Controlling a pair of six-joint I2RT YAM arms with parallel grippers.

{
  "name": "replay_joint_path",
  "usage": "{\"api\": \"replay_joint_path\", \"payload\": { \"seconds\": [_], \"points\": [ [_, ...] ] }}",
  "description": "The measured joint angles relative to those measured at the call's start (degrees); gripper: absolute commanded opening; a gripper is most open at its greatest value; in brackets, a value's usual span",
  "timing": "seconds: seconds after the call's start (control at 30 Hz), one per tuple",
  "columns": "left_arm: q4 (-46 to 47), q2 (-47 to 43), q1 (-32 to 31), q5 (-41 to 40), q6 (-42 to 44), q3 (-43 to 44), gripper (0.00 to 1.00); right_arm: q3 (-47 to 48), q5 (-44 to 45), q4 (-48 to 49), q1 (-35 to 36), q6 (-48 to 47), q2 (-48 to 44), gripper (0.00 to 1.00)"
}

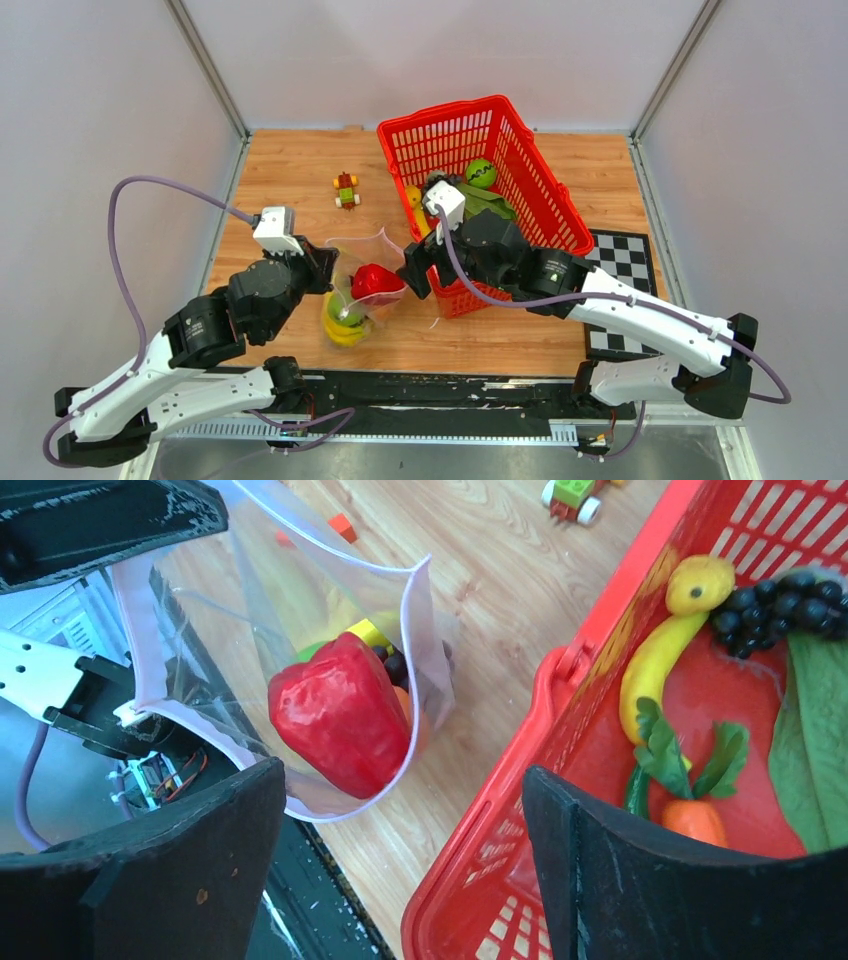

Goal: Place the food in the zip-top bag and seal the zipper
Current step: Place the fake vegetable in the zipper food storage bag, then adjust the zipper food storage bag at the center of the board.

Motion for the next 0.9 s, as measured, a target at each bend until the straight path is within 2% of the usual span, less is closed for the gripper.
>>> {"api": "replay_joint_path", "payload": {
  "seconds": [0.13, 0.3, 0.4, 0.5, 0.6, 0.63, 0.77, 0.9],
  "points": [
    [-0.31, -0.90, 0.00, 0.02, 0.00, -0.13, 0.00, -0.02, -0.13, -1.18, 0.00, 2.58, 0.02, 0.83],
    [-0.33, -0.94, 0.00, 0.39, 0.02, -0.11, 0.00, -0.09, -0.11, -1.18, 0.00, 4.90, 0.04, 0.62],
    [-0.33, -0.94, 0.00, 0.57, 0.02, -0.11, 0.00, 1.16, -0.42, -1.57, 0.00, 5.62, 2.78, 0.36],
    [-0.33, -0.94, 0.00, 0.76, 0.02, -0.11, 0.00, 4.96, -0.87, -2.86, 0.00, 6.03, 8.70, 0.36],
    [-0.35, -0.96, 0.00, 0.83, 0.02, -0.11, 0.00, 7.15, -1.60, -4.28, 0.00, 6.03, 12.83, 0.08],
    [-0.39, -1.03, 0.00, 0.81, 0.00, -0.11, 0.00, 7.15, -1.81, -4.68, 0.00, 5.81, 13.25, 0.04],
    [-0.90, -1.44, 0.00, 0.28, 0.04, -0.11, 0.00, 8.09, -2.97, -5.77, 0.00, 5.33, 13.46, 0.00],
    [-3.04, -0.92, 0.00, -2.08, 0.31, 0.48, 0.00, 11.54, -9.27, -4.92, -0.09, 4.50, 13.49, 0.00]
  ]
}}
